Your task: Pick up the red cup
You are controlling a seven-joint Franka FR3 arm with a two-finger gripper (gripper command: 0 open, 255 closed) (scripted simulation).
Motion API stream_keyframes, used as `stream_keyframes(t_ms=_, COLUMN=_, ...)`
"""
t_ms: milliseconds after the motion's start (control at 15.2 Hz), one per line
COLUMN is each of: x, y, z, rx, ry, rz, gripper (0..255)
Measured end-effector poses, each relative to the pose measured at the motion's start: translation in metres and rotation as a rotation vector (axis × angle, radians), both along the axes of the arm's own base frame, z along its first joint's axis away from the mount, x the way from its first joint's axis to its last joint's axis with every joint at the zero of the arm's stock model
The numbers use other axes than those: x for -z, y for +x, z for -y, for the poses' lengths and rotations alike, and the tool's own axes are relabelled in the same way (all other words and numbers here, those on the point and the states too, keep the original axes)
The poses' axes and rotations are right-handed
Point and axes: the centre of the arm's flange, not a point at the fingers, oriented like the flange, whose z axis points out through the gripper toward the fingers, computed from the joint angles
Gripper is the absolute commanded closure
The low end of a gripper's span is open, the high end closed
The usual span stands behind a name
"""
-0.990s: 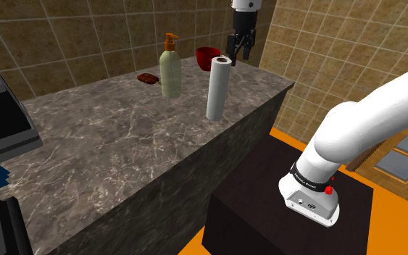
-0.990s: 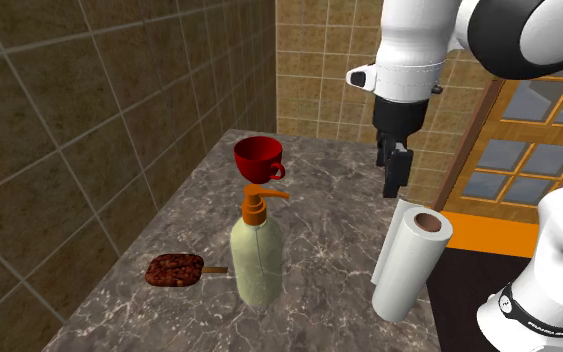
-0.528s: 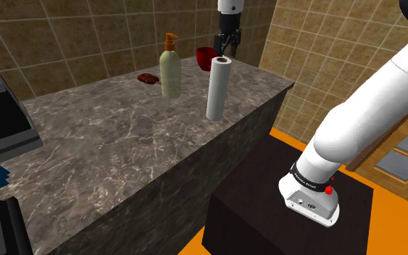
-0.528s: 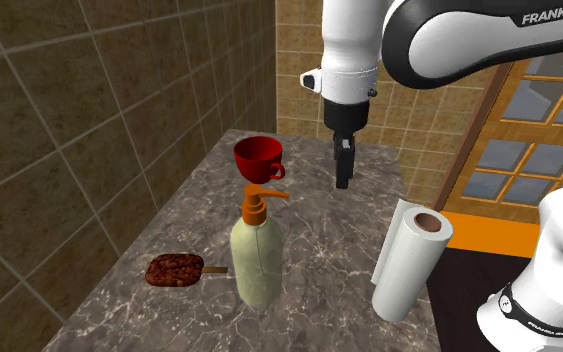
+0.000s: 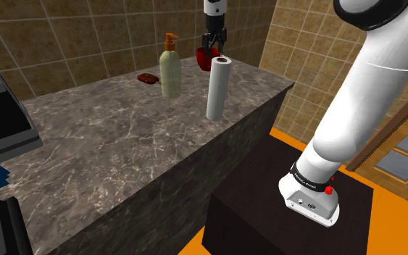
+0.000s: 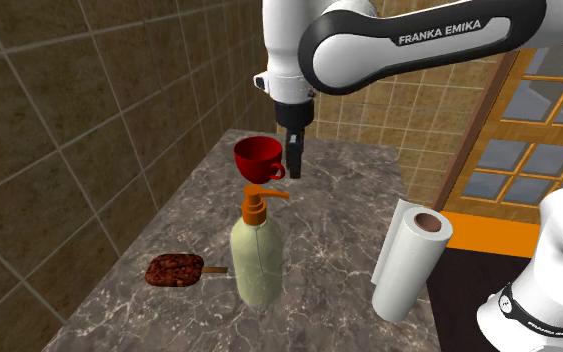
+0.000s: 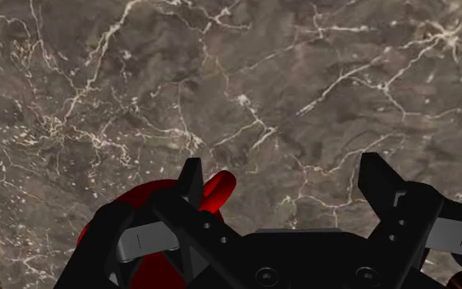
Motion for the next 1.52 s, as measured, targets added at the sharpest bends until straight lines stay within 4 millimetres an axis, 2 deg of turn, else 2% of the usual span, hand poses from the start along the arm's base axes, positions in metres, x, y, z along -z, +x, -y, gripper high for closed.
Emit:
stream_keyframes(t_ms=132, x=0.004, y=0.021, z=0.005, rx=-0.007, ry=-0.010, rz=0.002, gripper=0)
stream_keyframes(t_ms=198, x=0.004, y=0.036, z=0.014, rx=-0.010, ry=-0.014, rz=0.003, gripper=0)
stream_keyframes(t_ms=528, x=0.016, y=0.093, z=0.036, rx=-0.025, ry=-0.037, rz=0.006, gripper=0)
stream_keyframes(t_ms=726, x=0.028, y=0.103, z=0.036, rx=-0.029, ry=-0.041, rz=0.007, gripper=0)
stream_keyframes(t_ms=1056, x=0.055, y=0.105, z=0.036, rx=-0.029, ry=-0.042, rz=0.007, gripper=0)
stream_keyframes(t_ms=1122, x=0.056, y=0.105, z=0.036, rx=-0.029, ry=-0.042, rz=0.007, gripper=255)
stream_keyframes(t_ms=1518, x=0.057, y=0.104, z=0.036, rx=-0.029, ry=-0.042, rz=0.008, gripper=255)
